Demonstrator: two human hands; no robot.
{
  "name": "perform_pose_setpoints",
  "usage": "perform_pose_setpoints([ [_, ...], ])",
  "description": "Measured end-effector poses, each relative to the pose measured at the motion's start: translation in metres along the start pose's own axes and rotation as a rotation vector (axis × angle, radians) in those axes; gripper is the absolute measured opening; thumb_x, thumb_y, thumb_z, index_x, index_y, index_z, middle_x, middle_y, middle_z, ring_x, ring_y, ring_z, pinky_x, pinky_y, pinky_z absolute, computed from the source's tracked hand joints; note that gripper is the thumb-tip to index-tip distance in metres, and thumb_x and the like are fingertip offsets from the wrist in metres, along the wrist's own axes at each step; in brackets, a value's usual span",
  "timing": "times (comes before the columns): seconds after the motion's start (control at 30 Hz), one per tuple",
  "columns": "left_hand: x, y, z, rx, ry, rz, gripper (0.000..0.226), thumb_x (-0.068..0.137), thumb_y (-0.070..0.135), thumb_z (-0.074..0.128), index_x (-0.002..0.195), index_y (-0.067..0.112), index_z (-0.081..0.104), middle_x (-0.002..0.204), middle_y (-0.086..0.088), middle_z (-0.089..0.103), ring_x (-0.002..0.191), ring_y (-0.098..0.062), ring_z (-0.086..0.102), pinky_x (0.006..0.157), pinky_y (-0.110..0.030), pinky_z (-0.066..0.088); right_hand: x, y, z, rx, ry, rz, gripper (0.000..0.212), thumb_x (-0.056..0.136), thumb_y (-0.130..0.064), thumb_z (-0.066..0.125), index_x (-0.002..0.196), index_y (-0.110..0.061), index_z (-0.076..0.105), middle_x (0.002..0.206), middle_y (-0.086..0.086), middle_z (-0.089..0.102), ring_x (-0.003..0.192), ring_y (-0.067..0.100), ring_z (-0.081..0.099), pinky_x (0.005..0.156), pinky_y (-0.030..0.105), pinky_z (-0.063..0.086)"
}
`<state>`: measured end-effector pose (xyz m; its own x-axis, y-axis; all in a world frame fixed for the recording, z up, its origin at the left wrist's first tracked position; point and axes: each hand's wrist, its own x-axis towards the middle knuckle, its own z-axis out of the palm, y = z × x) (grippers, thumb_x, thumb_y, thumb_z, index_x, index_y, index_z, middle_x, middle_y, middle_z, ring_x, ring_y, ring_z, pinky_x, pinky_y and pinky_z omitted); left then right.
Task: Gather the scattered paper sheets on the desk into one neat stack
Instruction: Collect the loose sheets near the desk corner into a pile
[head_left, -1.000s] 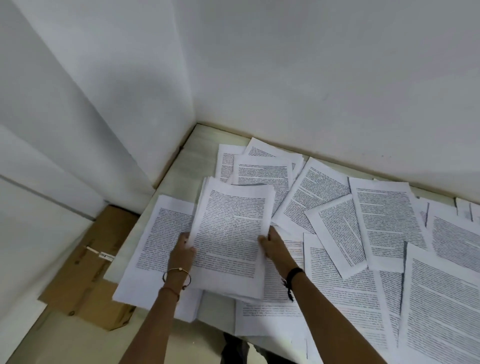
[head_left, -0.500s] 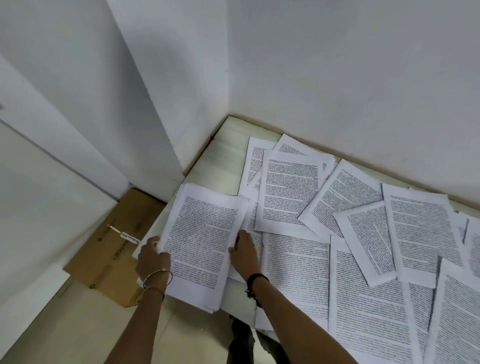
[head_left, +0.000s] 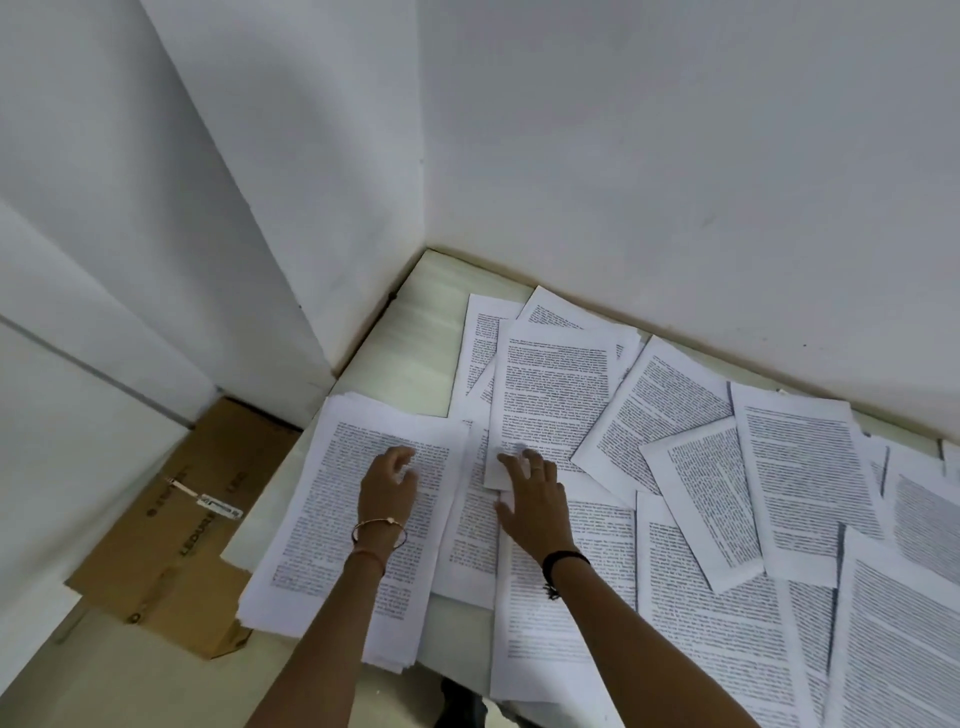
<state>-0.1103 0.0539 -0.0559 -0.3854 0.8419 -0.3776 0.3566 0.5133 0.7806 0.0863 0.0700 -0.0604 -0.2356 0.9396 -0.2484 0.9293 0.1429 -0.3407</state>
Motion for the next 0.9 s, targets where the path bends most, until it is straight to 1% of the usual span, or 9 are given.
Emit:
perform_pose_setpoints([
  [0.17, 0.029, 0.031, 0.038, 0.072, -0.18, 0.024, 0.045, 0.087, 0.006, 0.057, 0.131, 0.005, 0.048, 0.137, -0.014, 0.048, 0.127, -0.027, 0.045, 0.105, -0.028, 0.034, 0.013, 0.017, 0.011, -0.162, -0.049, -0.023, 0.096, 0.055, -0.031, 0.081, 0.14, -0.014, 0.041, 0.145, 0.022, 0.042, 0.126, 0.04, 0.05, 0.09, 0.049, 0.051],
  [0.27, 0.05, 0.044, 0.048, 0.137, -0.199, 0.029, 0.048, 0.089, 0.013, 0.056, 0.135, 0.004, 0.043, 0.141, -0.016, 0.042, 0.131, -0.028, 0.041, 0.111, -0.031, 0.03, 0.028, 0.023, 0.007, -0.163, -0.033, -0.052, 0.089, 0.055, -0.023, 0.077, 0.138, -0.01, 0.046, 0.144, 0.02, 0.044, 0.122, 0.037, 0.054, 0.088, 0.044, 0.053],
  [0.37, 0.074, 0.055, 0.054, 0.212, -0.191, 0.015, 0.052, 0.092, 0.022, 0.054, 0.138, 0.003, 0.038, 0.143, -0.018, 0.039, 0.133, -0.03, 0.037, 0.114, -0.035, 0.027, 0.043, 0.038, -0.006, -0.15, -0.035, -0.01, 0.085, 0.058, -0.015, 0.079, 0.135, -0.006, 0.045, 0.136, 0.019, 0.054, 0.107, 0.032, 0.062, 0.073, 0.036, 0.056],
  [0.47, 0.104, 0.069, 0.064, 0.221, -0.228, -0.01, 0.046, 0.091, 0.03, 0.054, 0.126, 0.001, 0.048, 0.128, -0.024, 0.05, 0.12, -0.037, 0.049, 0.104, -0.044, 0.039, 0.06, 0.061, -0.019, -0.059, 0.029, 0.058, 0.081, 0.067, -0.002, 0.073, 0.138, -0.007, 0.035, 0.133, 0.019, 0.054, 0.105, 0.032, 0.062, 0.062, 0.036, 0.057],
  [0.53, 0.12, 0.078, 0.072, 0.19, -0.248, -0.031, 0.047, 0.09, 0.037, 0.054, 0.119, 0.0, 0.05, 0.118, -0.026, 0.056, 0.111, -0.039, 0.055, 0.098, -0.046, 0.045, 0.069, 0.071, -0.025, -0.013, 0.088, 0.096, 0.075, 0.075, 0.002, 0.065, 0.142, -0.007, 0.033, 0.136, 0.018, 0.05, 0.11, 0.032, 0.058, 0.062, 0.037, 0.058],
  [0.63, 0.129, 0.102, 0.085, 0.153, -0.309, -0.063, 0.068, 0.088, 0.057, 0.042, 0.134, 0.007, 0.043, 0.135, -0.017, 0.05, 0.122, -0.031, 0.049, 0.106, -0.038, 0.037, 0.082, 0.078, -0.031, -0.026, 0.117, 0.163, 0.073, 0.079, 0.003, 0.06, 0.146, -0.007, 0.032, 0.142, 0.019, 0.045, 0.116, 0.033, 0.053, 0.071, 0.038, 0.056],
  [0.73, 0.129, 0.125, 0.099, 0.108, -0.448, -0.043, 0.086, 0.08, 0.073, 0.025, 0.138, 0.012, 0.041, 0.14, -0.013, 0.047, 0.127, -0.029, 0.046, 0.109, -0.037, 0.034, 0.086, 0.077, -0.028, -0.059, 0.071, 0.055, 0.074, 0.074, 0.003, 0.058, 0.143, -0.007, 0.036, 0.147, 0.021, 0.039, 0.12, 0.036, 0.05, 0.082, 0.042, 0.051],
  [0.83, 0.13, 0.145, 0.111, 0.023, -0.512, -0.056, 0.081, 0.076, 0.074, 0.034, 0.131, 0.016, 0.05, 0.136, -0.009, 0.054, 0.123, -0.027, 0.052, 0.108, -0.04, 0.037, 0.084, 0.086, -0.027, -0.098, -0.043, -0.086, 0.068, 0.084, -0.032, 0.055, 0.143, -0.005, 0.036, 0.152, 0.019, 0.032, 0.13, 0.036, 0.042, 0.099, 0.049, 0.044],
  [0.9, 0.127, 0.158, 0.118, -0.099, -0.563, -0.135, 0.064, 0.078, 0.062, 0.056, 0.126, 0.02, 0.052, 0.132, 0.0, 0.055, 0.115, -0.019, 0.055, 0.101, -0.033, 0.041, 0.079, 0.097, -0.033, -0.061, -0.107, -0.154, 0.091, 0.086, -0.073, 0.024, 0.149, -0.007, 0.025, 0.159, 0.012, 0.016, 0.144, 0.028, 0.021, 0.114, 0.045, 0.023],
])
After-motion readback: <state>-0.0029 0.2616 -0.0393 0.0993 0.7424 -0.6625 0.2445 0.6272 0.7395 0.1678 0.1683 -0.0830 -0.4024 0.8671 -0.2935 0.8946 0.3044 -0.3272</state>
